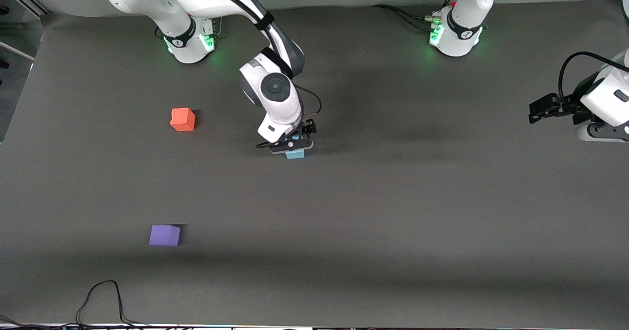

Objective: Place blue block between orange and purple blocks
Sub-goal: 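Reach the right gripper to the blue cube while the left gripper withdraws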

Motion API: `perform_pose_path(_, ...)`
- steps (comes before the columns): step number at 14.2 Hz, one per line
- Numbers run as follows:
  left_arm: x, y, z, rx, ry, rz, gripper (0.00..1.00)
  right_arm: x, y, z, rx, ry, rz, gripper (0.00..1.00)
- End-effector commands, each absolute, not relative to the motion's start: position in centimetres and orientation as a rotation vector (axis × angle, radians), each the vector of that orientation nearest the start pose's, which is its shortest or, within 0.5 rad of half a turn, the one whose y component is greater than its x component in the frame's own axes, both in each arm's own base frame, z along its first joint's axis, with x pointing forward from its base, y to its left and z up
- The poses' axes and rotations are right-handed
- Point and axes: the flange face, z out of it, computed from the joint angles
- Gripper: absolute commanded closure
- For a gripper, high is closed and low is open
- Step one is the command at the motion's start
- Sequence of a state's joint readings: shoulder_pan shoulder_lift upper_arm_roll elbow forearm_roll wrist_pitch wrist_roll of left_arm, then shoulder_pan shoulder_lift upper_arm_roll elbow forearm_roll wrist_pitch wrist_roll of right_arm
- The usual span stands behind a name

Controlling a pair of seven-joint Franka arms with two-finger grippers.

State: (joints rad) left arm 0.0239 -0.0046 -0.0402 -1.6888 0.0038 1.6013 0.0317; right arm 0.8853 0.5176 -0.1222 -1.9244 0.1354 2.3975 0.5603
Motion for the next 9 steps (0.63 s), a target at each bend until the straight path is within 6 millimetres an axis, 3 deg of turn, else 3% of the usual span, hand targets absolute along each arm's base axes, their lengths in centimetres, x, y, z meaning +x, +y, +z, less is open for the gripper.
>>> perform_pose_path(1, 55.0, -0.7, 58.1, -3.126, 0.104, 0.142, 0.0, 45.0, 43.3, 20.5, -3.149, -0.151, 0.025, 0.0)
perform_pose_path(3, 55.0, -0.7, 58.1, -3.127, 0.104, 0.142, 0.0, 45.2, 43.3, 19.6, -3.144, -0.149, 0.0, 0.02)
perform_pose_path(4, 55.0, -0.9, 58.1, -3.126, 0.109, 0.144, 0.0, 45.4, 43.2, 19.5, -3.14, -0.144, -0.013, 0.1)
perform_pose_path(5, 55.0, -1.1, 58.1, -3.127, 0.116, 0.144, 0.0, 45.5, 43.1, 19.3, -3.141, -0.142, -0.015, 0.3)
perform_pose_path(6, 55.0, -1.5, 58.2, -3.125, 0.125, 0.139, 0.0, 45.8, 42.8, 19.3, -3.145, -0.121, -0.02, 0.38)
perform_pose_path(7, 55.0, -1.7, 58.1, -3.124, 0.135, 0.142, 0.0, 45.8, 42.8, 19.3, -3.145, -0.085, -0.023, 0.44)
perform_pose_path(9, 54.9, -1.7, 58.2, -3.124, 0.135, 0.139, 0.0, 45.9, 42.8, 19.5, -3.142, -0.075, -0.028, 0.46)
